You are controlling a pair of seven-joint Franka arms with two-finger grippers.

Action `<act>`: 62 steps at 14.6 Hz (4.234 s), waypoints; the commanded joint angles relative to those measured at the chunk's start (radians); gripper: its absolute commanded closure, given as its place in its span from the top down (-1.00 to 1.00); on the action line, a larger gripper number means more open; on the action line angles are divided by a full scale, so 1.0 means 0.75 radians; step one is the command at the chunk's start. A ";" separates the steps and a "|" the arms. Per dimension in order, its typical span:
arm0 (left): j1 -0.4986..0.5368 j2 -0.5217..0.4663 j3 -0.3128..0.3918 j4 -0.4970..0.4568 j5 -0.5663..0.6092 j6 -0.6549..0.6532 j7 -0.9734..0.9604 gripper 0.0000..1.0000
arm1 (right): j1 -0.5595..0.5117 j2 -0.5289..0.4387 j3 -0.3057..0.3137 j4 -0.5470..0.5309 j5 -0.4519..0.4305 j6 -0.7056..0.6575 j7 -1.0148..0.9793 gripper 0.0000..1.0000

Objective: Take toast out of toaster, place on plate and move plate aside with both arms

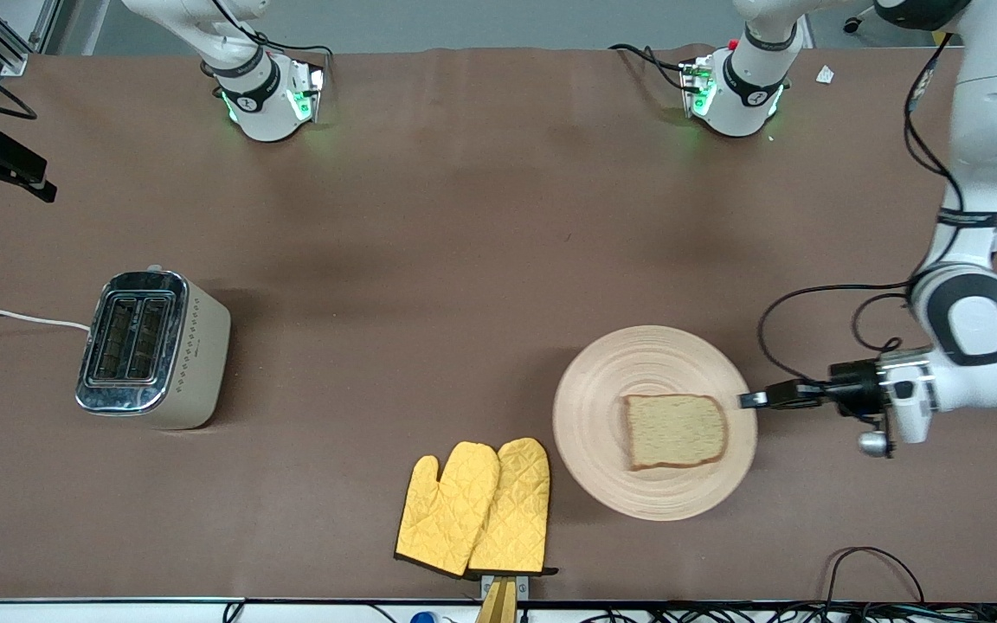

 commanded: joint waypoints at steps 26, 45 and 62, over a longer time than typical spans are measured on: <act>0.269 -0.021 -0.038 0.119 0.579 -0.099 -0.088 1.00 | -0.017 0.006 0.016 0.021 -0.011 -0.023 0.002 1.00; -0.373 -0.633 0.062 0.099 1.203 -0.258 -0.764 1.00 | -0.021 0.006 0.016 0.019 -0.009 -0.038 0.005 1.00; -0.471 -1.009 0.144 -0.145 1.205 -0.538 -0.782 1.00 | -0.015 0.006 0.018 0.027 -0.009 -0.042 0.002 1.00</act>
